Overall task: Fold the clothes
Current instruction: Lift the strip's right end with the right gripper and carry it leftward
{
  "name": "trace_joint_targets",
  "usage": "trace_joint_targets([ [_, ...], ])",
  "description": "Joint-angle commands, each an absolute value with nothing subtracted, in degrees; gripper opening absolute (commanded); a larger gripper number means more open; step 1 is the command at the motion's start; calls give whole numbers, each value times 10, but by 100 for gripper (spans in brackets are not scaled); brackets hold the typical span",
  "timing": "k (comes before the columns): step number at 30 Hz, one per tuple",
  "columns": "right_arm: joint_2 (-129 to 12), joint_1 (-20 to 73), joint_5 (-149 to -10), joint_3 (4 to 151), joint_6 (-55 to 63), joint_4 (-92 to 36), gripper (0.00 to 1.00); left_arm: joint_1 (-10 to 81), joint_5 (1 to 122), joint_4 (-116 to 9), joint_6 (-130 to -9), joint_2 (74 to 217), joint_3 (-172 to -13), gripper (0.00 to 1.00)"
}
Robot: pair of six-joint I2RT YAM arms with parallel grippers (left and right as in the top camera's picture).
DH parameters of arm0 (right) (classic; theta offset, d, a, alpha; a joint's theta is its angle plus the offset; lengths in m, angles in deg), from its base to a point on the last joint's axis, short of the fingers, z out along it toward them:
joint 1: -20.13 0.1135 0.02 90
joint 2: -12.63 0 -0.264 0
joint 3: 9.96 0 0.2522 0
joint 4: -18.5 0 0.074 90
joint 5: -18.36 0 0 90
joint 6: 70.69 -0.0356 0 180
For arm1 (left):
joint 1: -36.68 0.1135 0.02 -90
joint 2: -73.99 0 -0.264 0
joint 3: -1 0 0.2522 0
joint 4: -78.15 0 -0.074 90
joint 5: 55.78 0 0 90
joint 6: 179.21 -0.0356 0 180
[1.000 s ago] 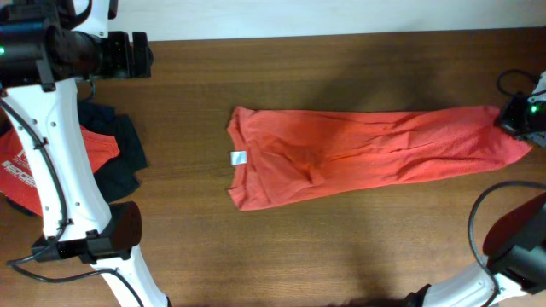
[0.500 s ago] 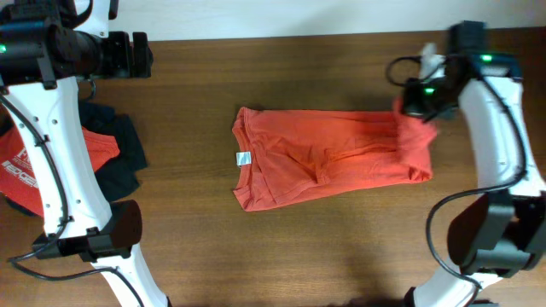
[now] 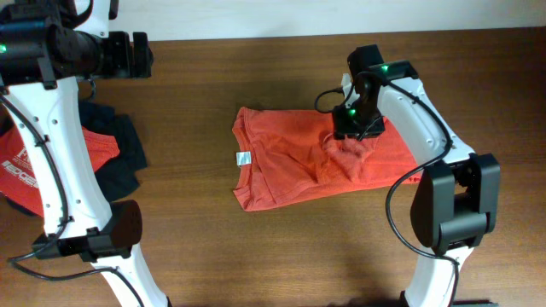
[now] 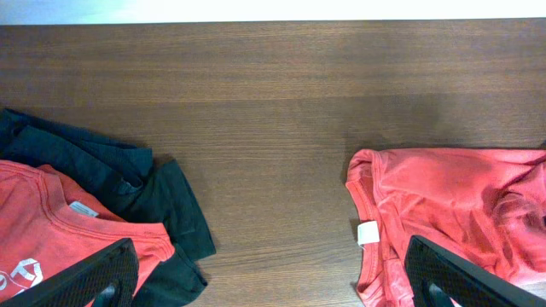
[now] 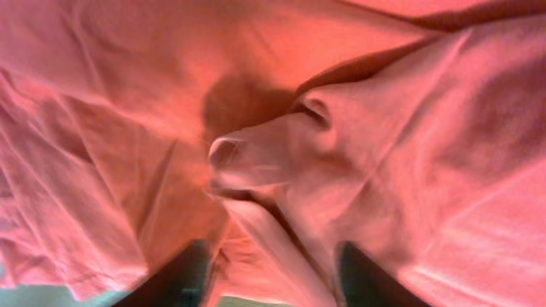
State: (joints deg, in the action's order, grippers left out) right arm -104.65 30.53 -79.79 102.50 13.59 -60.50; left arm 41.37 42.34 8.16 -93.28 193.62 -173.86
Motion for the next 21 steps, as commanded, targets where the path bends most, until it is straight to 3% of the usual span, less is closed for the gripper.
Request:
trace_joint_targets([
  [1,-1034,293,-788,1035,129,-606,63,416,419,80,-940,1940,-1738,99],
  [3,-1034,263,-789,1035,116,-615,63,416,419,80,-940,1940,-1738,99],
  [5,-1034,233,-788,1034,108,-619,46,416,419,80,-940,1940,-1738,99],
  [6,-1036,216,-788,1033,108,-619,20,416,419,80,-940,1940,-1738,100],
  [7,-1041,202,-789,1033,108,-619,11,416,419,80,-940,1940,-1738,99],
  [11,-1071,167,-796,1006,97,-610,4,416,419,80,-940,1940,-1738,99],
  [21,-1099,169,-853,916,58,-505,4,416,419,80,-940,1940,-1738,99],
])
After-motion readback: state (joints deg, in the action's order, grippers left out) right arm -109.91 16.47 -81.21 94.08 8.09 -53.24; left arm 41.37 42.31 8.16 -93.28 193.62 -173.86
